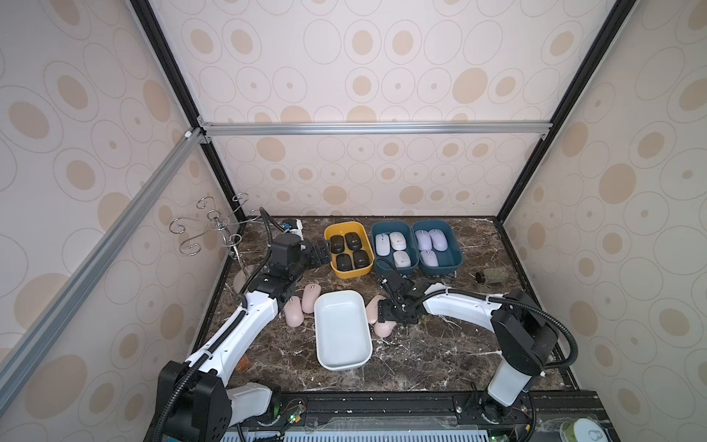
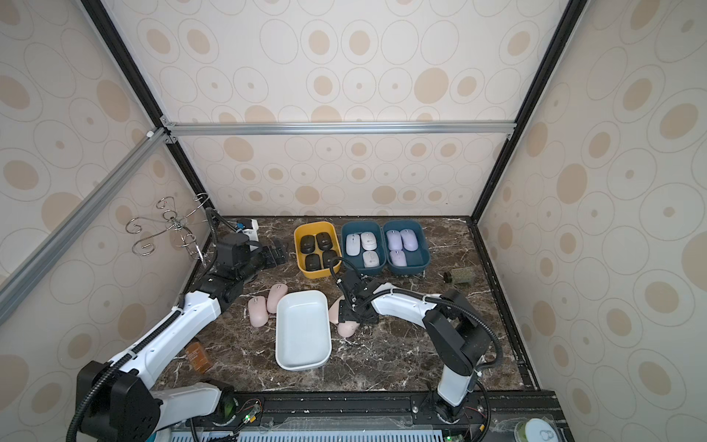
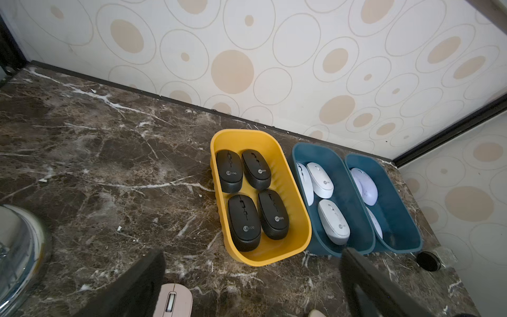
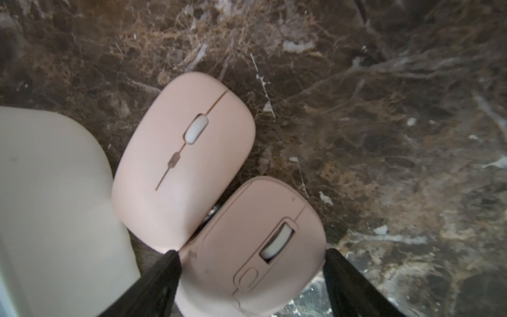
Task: Place the mice by color into the storage box
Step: Pick up the mouse from the center of the board.
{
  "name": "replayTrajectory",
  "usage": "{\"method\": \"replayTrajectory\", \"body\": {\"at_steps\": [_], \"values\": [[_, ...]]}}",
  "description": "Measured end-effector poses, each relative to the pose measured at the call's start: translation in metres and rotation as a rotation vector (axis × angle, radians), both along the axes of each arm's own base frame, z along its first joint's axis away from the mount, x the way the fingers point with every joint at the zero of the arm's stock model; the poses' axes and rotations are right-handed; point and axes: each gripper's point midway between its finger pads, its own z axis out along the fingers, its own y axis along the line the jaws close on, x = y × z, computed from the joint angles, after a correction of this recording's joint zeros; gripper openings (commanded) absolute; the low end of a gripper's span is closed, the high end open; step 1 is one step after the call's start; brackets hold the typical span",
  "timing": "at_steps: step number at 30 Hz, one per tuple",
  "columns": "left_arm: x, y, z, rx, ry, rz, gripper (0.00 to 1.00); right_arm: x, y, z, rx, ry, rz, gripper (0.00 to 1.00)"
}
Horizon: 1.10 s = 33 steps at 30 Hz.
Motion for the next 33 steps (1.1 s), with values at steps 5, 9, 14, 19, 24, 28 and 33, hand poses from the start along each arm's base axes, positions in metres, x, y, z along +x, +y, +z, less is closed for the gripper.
{"method": "replayTrajectory", "body": {"at_steps": [5, 9, 14, 19, 24, 28, 33], "values": [[-0.003, -0.007, 0.012, -0.034, -0.040, -0.037, 1.00, -0.003, -0.005, 0.001, -0.013, -0.003, 0.000, 0.80], [-0.003, -0.013, 0.017, -0.056, -0.055, -0.065, 1.00, -0.019, -0.027, 0.002, -0.057, 0.016, 0.018, 0.79], [-0.004, -0.018, 0.017, -0.075, -0.056, -0.090, 1.00, -0.031, -0.051, 0.005, -0.120, 0.039, 0.044, 0.79], [-0.005, -0.021, 0.015, -0.090, -0.049, -0.104, 1.00, -0.034, -0.061, 0.006, -0.147, 0.064, 0.059, 0.81], [-0.005, -0.022, 0.014, -0.102, -0.047, -0.107, 1.00, -0.040, -0.050, 0.006, -0.086, 0.100, 0.066, 0.79], [-0.005, -0.022, 0.012, -0.109, -0.046, -0.104, 1.00, -0.039, -0.047, 0.000, -0.075, 0.112, 0.060, 0.69], [-0.006, -0.022, 0.010, -0.115, -0.039, -0.106, 1.00, -0.038, -0.046, -0.011, -0.092, 0.126, 0.064, 0.63]]}}
